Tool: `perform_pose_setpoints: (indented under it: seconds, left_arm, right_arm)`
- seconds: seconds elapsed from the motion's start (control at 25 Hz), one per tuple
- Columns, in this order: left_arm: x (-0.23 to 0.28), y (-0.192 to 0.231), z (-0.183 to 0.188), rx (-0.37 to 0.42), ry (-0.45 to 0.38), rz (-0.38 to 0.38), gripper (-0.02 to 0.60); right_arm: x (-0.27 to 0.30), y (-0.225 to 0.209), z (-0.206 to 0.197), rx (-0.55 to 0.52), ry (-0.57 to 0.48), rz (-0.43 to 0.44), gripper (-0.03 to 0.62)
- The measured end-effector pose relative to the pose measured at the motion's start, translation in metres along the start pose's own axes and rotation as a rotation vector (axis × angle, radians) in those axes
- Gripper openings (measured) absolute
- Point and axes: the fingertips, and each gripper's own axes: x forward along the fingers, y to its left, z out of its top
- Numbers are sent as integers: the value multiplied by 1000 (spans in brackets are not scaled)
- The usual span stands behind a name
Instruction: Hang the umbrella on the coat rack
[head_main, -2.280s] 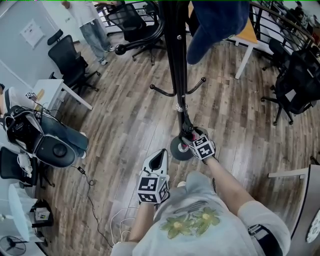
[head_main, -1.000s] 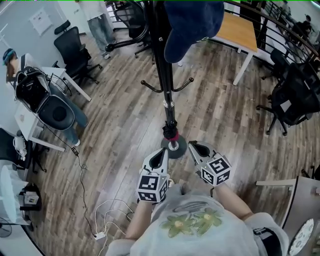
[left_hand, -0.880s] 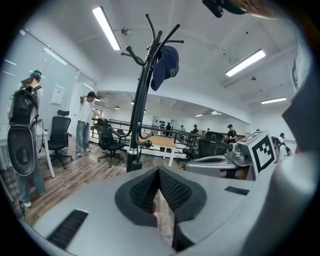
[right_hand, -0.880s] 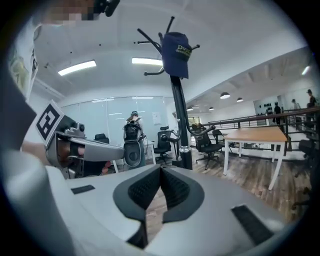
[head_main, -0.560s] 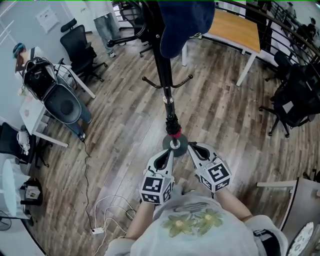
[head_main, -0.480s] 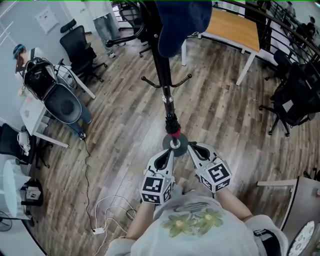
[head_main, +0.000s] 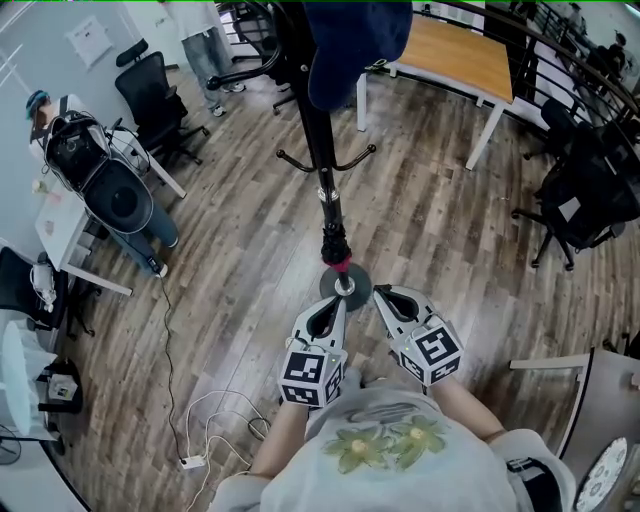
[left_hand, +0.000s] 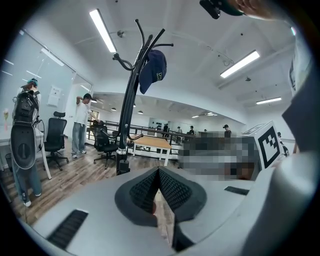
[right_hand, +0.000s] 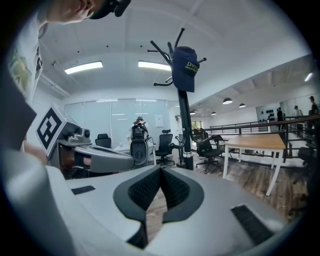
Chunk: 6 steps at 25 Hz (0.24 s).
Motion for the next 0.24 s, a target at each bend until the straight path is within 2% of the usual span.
perform_pose_setpoints:
  seconds: [0.24]
  left_arm:
    - [-1,-3,-2,-7,6,-4,2]
  right_arm:
    - [-3,-2,-10,13,29,-9,3]
